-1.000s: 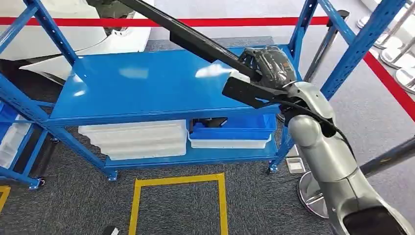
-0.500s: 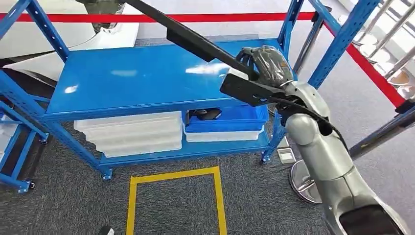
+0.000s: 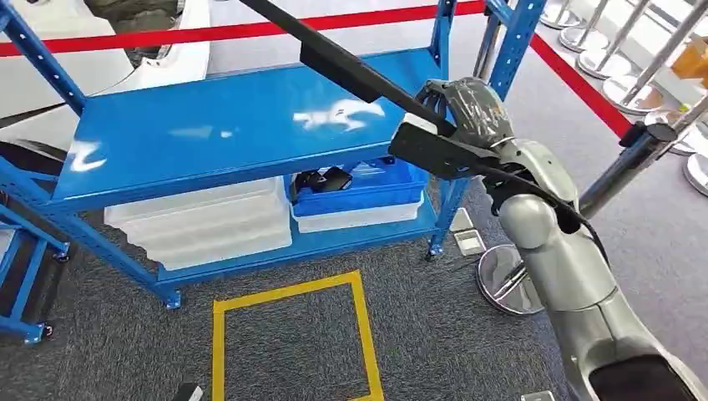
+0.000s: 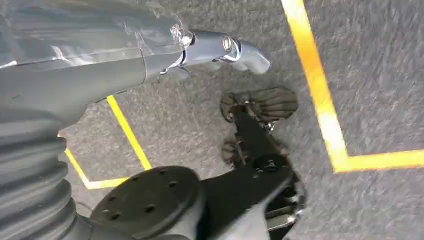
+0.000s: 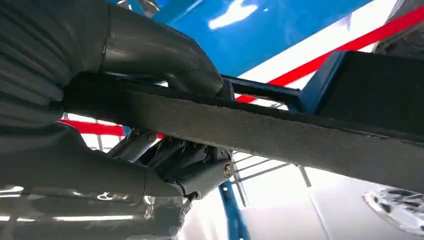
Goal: Take the parts from the cabinet and place them on the table.
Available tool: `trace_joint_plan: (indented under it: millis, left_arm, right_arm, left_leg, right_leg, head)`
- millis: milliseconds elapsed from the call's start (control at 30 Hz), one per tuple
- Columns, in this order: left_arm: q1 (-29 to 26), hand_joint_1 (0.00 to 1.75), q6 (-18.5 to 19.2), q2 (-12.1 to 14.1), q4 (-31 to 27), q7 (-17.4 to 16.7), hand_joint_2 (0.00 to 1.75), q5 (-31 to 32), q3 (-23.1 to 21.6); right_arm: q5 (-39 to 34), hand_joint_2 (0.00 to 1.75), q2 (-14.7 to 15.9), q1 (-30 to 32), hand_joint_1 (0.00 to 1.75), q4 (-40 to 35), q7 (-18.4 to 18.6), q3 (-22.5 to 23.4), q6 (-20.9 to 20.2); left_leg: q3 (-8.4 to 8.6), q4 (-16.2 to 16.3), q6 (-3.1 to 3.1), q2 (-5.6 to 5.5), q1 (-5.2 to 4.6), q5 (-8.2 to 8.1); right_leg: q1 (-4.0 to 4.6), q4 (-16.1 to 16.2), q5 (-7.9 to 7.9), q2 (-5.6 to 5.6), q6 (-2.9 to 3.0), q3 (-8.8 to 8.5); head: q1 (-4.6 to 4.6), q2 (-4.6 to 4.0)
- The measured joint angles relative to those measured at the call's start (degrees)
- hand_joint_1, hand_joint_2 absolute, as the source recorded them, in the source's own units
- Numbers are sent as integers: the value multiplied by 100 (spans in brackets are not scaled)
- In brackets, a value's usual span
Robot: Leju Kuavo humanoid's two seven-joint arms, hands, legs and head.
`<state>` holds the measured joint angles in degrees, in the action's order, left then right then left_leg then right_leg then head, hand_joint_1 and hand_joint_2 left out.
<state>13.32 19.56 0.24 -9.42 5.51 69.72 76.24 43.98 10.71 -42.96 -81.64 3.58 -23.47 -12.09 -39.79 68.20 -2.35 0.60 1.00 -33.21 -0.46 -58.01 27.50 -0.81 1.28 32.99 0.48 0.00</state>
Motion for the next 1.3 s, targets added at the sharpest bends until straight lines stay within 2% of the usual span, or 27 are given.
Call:
trace_joint_plan:
  millis: [67,100,133,200,233,267,367,400,433,467,533,567,600,633,700,733,767,800,900,933,1000,1067,1100,1167,1233,1267,1300]
  left_arm:
    - [-2,0,0,4,0,0,175,0,0]
    - [-1,0,0,9,0,0,175,0,0]
    - [0,0,0,9,0,0,175,0,0]
    - [4,0,0,11,0,0,175,2,0]
    - [16,0,0,24,-2,0,175,4,0]
    - [19,0,0,35,-2,0,175,4,-2]
    - [30,0,7,35,-4,-2,175,9,0]
    - [34,0,17,24,0,-2,175,9,-2]
    - [45,0,20,28,-2,-4,175,9,-2]
    - [46,0,20,28,-2,-4,175,9,-2]
    - [39,0,20,28,-2,-4,175,9,-2]
    - [38,0,17,28,-2,-4,175,9,0]
    - [38,0,17,28,-2,-4,175,9,0]
    - [39,0,17,28,-2,-4,175,9,-2]
    - [42,0,17,28,-2,-2,175,0,0]
    - [42,0,13,28,-2,0,175,0,0]
    - [39,0,7,46,-7,11,175,-4,0]
    - [43,0,7,46,-7,13,175,-4,0]
    - [41,0,7,44,-7,15,175,-4,0]
    - [39,0,7,44,-4,15,175,-4,0]
    - [22,0,9,44,-4,15,175,-4,0]
    - [2,0,2,44,-4,15,175,-4,0]
    - [-7,0,2,44,-4,15,175,-4,0]
    - [-9,0,2,44,-4,15,175,-4,0]
    - [-7,0,2,46,-4,15,175,-4,0]
    - [-8,0,2,75,-7,15,175,-4,0]
    - [-14,0,2,72,-7,15,175,-4,0]
  right_arm:
    - [-13,175,0,3,171,13,2,0,-2]
    - [-13,175,0,10,171,20,4,0,-2]
    - [-15,175,0,17,171,24,11,0,-2]
    - [-22,175,0,16,171,24,33,0,-4]
    - [-28,175,0,19,171,24,41,0,-4]
    - [-31,175,2,15,171,26,57,2,-6]
    - [-46,175,-2,34,171,26,85,4,-20]
    - [-48,175,13,40,171,28,101,4,-24]
    - [-59,175,18,29,171,28,101,7,-26]
    - [-66,175,13,23,171,28,112,7,-33]
    - [-72,175,13,38,171,28,114,7,-35]
    - [-70,175,13,50,171,28,120,7,-39]
    - [-70,175,13,65,171,28,125,7,-39]
    - [-70,175,13,69,171,28,129,7,-39]
    - [-79,175,13,62,171,28,129,7,-39]
    - [-79,175,13,59,171,28,129,7,-39]
    - [-81,175,11,51,171,28,129,4,-42]
    - [-81,175,4,47,171,24,127,4,-42]
    - [-81,175,7,58,171,24,127,7,-44]
    - [-81,175,4,54,171,24,125,7,-44]
    - [-81,175,-9,54,171,24,125,4,-44]
    - [-81,175,-17,68,171,26,123,0,-46]
    - [-81,175,-17,74,171,26,122,0,-50]
    - [-81,175,-17,88,171,26,125,-2,-52]
    - [-81,175,-19,85,171,26,125,-2,-52]
    - [-81,175,-20,85,171,26,125,-2,-52]
    - [-81,175,-26,89,171,26,127,-7,-55]
  left_leg:
    - [-142,717,3,-14,-1,-324]
    - [-84,786,15,-17,-2,-264]
    - [89,631,34,-18,-6,-109]
    - [713,-267,96,-83,-7,266]
    - [970,-740,150,-286,-7,197]
    - [1075,-934,153,-381,-1,157]
    - [1039,-951,202,-285,-57,214]
    - [1011,-1039,256,-205,11,301]
    - [967,-1053,286,-120,14,376]
    - [899,-1056,352,-75,13,424]
    - [771,-1046,362,33,10,512]
    - [693,-1035,354,95,11,566]
    - [621,-1023,342,147,11,612]
    - [551,-1006,326,208,14,650]
    - [441,-967,272,301,31,688]
    - [415,-929,240,338,28,707]
    - [379,-905,206,372,7,719]
    - [374,-897,157,401,-1,753]
    - [369,-932,24,525,26,849]
    - [340,-843,-21,370,61,739]
    - [114,-233,-34,63,51,215]
    - [-206,669,-21,-9,21,-216]
    - [-249,866,-6,-11,7,-239]
    - [46,459,66,-20,-22,59]
    - [634,-571,183,-181,-58,492]
    - [757,-794,257,-368,-60,417]
    - [766,-874,232,-360,-58,464]
  right_leg:
    - [25,-13,-108,98,3,140]
    - [28,-24,-157,148,-3,215]
    - [28,-43,-200,191,-7,280]
    - [27,-105,-270,296,-36,408]
    - [12,-142,-294,325,-58,457]
    - [38,-168,-326,363,-97,506]
    - [-13,-116,-481,472,-238,537]
    - [21,-113,-489,483,-279,571]
    - [7,-197,-309,352,-280,621]
    - [-3,-467,18,239,-298,715]
    - [-52,-1280,585,149,-366,934]
    - [-68,-1692,725,140,-408,1019]
    - [-90,-1873,657,137,-436,999]
    - [-113,-1799,454,133,-461,859]
    - [-142,-1096,68,44,-493,315]
    - [-148,-576,50,-113,-503,-65]
    - [-81,-166,250,-248,-500,-314]
    - [-62,-32,316,-220,-401,-337]
    - [-32,-4,250,-101,-200,-241]
    - [-51,24,185,-81,-112,-217]
    - [-31,23,118,-7,-17,-135]
    - [14,12,56,99,24,-50]
    - [34,2,31,155,28,-12]
    - [64,-18,-1,268,24,36]
    - [84,-51,-8,369,12,42]
    - [95,-58,-11,388,-2,79]
    - [78,-69,-41,460,-44,104]
  head:
    - [-50,0]
    - [-70,0]
    - [-87,0]
    - [-116,0]
    - [-137,0]
    - [-116,0]
    - [-122,0]
    - [-120,0]
    - [-111,0]
    - [-33,0]
    - [11,0]
    - [37,0]
    - [61,0]
    - [94,0]
    - [129,0]
    - [158,0]
    - [218,0]
    - [197,0]
    - [153,0]
    - [147,0]
    - [40,0]
    - [-48,0]
    - [-70,0]
    - [-105,0]
    - [-142,0]
    - [-142,0]
    - [-100,0]
